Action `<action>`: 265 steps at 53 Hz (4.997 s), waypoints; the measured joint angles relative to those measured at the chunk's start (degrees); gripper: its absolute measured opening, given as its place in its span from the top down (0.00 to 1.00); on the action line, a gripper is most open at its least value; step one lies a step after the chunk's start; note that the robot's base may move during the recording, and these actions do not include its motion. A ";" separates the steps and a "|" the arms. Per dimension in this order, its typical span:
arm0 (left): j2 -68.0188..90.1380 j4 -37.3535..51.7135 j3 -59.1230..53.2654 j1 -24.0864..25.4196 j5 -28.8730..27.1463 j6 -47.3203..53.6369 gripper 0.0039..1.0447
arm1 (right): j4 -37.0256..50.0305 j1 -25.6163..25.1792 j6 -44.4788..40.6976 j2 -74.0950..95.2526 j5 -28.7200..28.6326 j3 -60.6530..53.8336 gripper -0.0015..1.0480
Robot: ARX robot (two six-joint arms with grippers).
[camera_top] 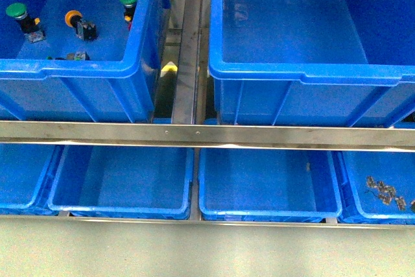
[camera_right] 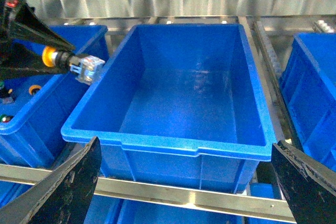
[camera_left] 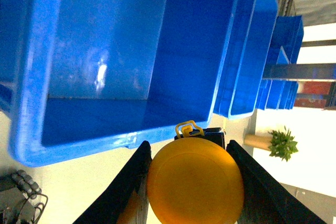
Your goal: Pick red and yellow buttons and place in box
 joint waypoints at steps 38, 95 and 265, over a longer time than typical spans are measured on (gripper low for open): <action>4.98 -1.42 5.20 -5.20 -3.76 -0.28 0.68 | 33.79 9.03 -22.32 68.70 10.56 17.59 0.06; 4.98 -2.73 7.56 -7.87 -4.33 -0.11 0.68 | 50.47 14.38 -33.62 91.60 10.03 30.18 0.06; -81.40 24.61 -75.45 23.82 -32.46 52.26 0.98 | 21.16 -1.11 -23.15 60.61 3.98 20.65 0.74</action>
